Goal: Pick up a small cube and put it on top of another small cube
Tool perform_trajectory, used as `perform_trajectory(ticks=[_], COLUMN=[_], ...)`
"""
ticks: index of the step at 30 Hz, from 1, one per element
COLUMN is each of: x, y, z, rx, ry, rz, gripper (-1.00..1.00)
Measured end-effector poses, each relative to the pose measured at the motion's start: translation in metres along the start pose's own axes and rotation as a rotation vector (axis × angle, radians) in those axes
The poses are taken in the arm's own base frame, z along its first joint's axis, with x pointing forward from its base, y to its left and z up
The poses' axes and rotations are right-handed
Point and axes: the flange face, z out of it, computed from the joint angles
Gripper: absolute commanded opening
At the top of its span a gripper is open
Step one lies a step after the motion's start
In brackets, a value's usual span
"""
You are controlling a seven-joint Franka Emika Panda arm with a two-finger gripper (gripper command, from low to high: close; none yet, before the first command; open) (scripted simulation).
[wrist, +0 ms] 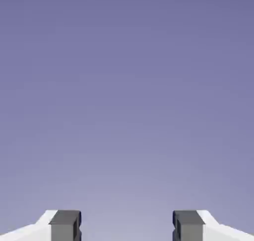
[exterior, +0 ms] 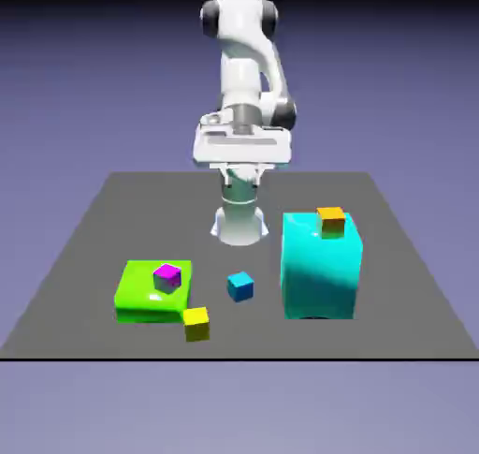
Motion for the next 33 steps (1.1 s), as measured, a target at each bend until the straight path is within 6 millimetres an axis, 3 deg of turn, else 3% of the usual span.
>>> perform_trajectory(ticks=[4, 9, 17, 19, 24, 25, 27, 32, 33], x=[-0.006, -0.028, -0.092, -0.097, -0.146, -0.149, -0.149, -0.100, -0.101], y=[0.044, 0.103, 0.187, 0.191, 0.210, 0.212, 0.212, 0.192, 0.197], z=[0.056, 0.113, 0.171, 0.174, 0.211, 0.213, 0.213, 0.177, 0.177], rx=[-0.208, -0.461, -0.850, -0.876, -0.876, -0.876, -0.876, -0.874, -0.906], ry=[-0.167, -0.371, -0.709, -0.735, -0.735, -0.735, -0.735, -0.736, -0.744], rz=[0.243, 0.560, 1.081, 1.117, 1.117, 1.117, 1.117, 1.118, 1.127], gripper=[0.00, 0.00, 0.00, 0.00, 0.00, -1.00, -1.00, -1.00, -1.00])
